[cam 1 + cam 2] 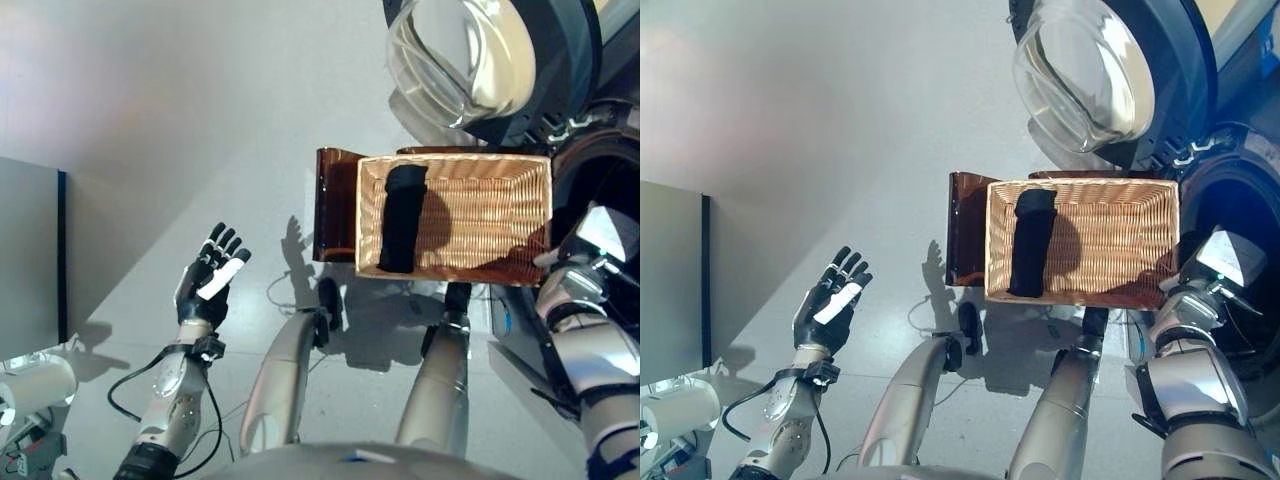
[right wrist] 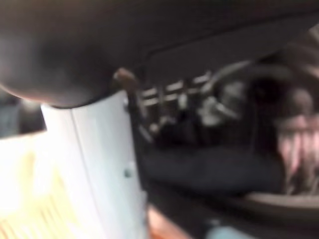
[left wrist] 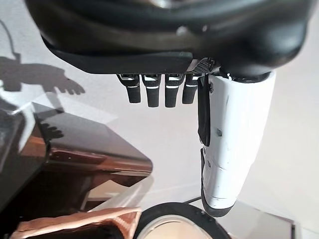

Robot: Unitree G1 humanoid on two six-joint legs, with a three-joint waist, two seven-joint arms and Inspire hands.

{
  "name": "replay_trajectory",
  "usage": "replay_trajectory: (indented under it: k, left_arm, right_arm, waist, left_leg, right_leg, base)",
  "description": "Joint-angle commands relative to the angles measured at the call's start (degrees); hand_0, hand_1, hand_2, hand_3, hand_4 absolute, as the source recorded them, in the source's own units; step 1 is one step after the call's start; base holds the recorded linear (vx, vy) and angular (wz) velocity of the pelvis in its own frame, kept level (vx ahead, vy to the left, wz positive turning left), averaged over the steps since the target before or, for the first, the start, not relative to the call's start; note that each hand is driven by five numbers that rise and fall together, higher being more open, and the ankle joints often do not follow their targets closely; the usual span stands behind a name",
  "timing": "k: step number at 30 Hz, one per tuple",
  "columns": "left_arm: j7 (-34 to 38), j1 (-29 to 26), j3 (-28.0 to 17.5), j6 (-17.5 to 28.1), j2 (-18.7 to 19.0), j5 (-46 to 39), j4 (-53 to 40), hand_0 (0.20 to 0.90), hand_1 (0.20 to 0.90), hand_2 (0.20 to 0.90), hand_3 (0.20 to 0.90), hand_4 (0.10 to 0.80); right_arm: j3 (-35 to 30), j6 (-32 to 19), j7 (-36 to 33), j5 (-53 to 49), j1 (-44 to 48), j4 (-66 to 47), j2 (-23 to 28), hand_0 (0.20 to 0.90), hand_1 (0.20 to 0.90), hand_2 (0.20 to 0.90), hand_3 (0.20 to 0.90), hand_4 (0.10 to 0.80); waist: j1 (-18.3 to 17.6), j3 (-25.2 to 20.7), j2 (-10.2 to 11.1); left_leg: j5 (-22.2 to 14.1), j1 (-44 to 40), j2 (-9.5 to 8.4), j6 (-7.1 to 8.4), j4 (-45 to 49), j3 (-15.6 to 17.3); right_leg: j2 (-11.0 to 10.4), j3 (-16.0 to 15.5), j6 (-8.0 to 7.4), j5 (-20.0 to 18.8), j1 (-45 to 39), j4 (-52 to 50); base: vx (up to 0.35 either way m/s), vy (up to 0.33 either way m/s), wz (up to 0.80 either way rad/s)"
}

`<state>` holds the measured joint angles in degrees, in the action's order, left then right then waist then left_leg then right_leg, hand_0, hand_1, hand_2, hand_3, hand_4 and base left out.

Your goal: Pick up the clothes and place them into the washing machine

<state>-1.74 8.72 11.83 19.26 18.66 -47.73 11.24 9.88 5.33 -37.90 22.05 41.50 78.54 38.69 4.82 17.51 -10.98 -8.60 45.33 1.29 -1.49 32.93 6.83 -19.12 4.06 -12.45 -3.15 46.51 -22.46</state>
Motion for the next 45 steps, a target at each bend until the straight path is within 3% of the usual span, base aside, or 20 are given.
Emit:
replay_trajectory:
  k: [1,7,16,32,35,45]
  left_arm:
    - [1.5,1.9,-5.7,5.7,1.0,1.1,-4.2,0.900,0.900,0.900,0.900,0.800]
    - [2.2,2.2,-7.4,6.3,-0.5,1.8,-1.4,0.900,0.900,0.900,0.900,0.800]
    - [3.1,0.9,-7.9,6.8,-1.6,5.7,2.8,0.900,0.900,0.900,0.900,0.800]
    - [1.8,0.7,-9.0,6.4,-1.7,7.4,4.1,0.900,0.900,0.900,0.900,0.800]
    - [0.9,0.6,-8.8,6.1,-1.1,7.7,4.4,0.900,0.900,0.900,0.900,0.800]
    - [-0.3,1.6,-8.3,5.5,1.1,8.6,3.2,0.900,0.900,0.900,0.900,0.800]
  right_arm:
    - [-0.5,-4.9,-5.5,-6.5,-2.1,-5.1,-0.2,0.900,0.900,0.900,0.900,0.800]
    - [-1.9,-11.4,-4.7,-10.2,-11.3,-17.3,-8.3,0.900,0.900,0.900,0.900,0.800]
    - [4.4,-11.9,-1.6,-3.4,-17.4,-21.1,-13.2,0.900,0.900,0.900,0.900,0.800]
    - [17.7,-11.1,4.4,12.0,-15.7,-24.0,-11.5,0.900,0.900,0.900,0.900,0.800]
    - [24.4,-9.5,7.0,20.1,-12.7,-22.5,-10.5,0.900,0.900,0.900,0.900,0.800]
    - [32.1,-8.2,8.9,29.4,-8.5,-23.2,-10.9,0.900,0.900,0.900,0.900,0.800]
  waist:
    - [-1.3,-1.7,0.9]
    - [-2.6,-2.1,3.4]
    - [-2.5,-2.7,7.1]
    - [-1.1,-2.7,10.3]
    - [0.1,-2.7,10.8]
    - [3.0,-2.5,12.2]
  left_leg:
    - [6.1,-0.8,2.81,5.46,-6.7,-2.4]
    - [8.1,-4.3,3.39,5.96,-11.6,-2.9]
    - [10.6,-12.5,3.99,6.74,-18.2,-4.8]
    - [11.9,-16.0,4.33,7.37,-20.3,-7.0]
    - [11.9,-15.7,4.37,7.47,-20.0,-7.6]
    - [12.5,-14.7,3.94,7.79,-20.2,-9.3]
  right_leg:
    - [1.2,-0.7,3.37,0.9,-0.8,-5.6]
    - [2.0,-2.3,2.98,-0.9,-5.2,0.2]
    - [1.8,-5.9,2.24,-3.1,-15.5,8.4]
    - [1.5,-9.3,1.86,-3.4,-21.9,11.5]
    - [1.3,-10.2,1.78,-3.3,-22.4,11.5]
    - [0.9,-12.6,1.57,-3.1,-23.6,11.8]
  base:
    - [0.000,0.000,0.00]
    - [0.032,-0.037,-0.10]
    - [0.064,-0.057,0.00]
    - [0.015,-0.014,0.08]
    - [0.006,-0.012,0.14]
    - [-0.004,-0.020,0.11]
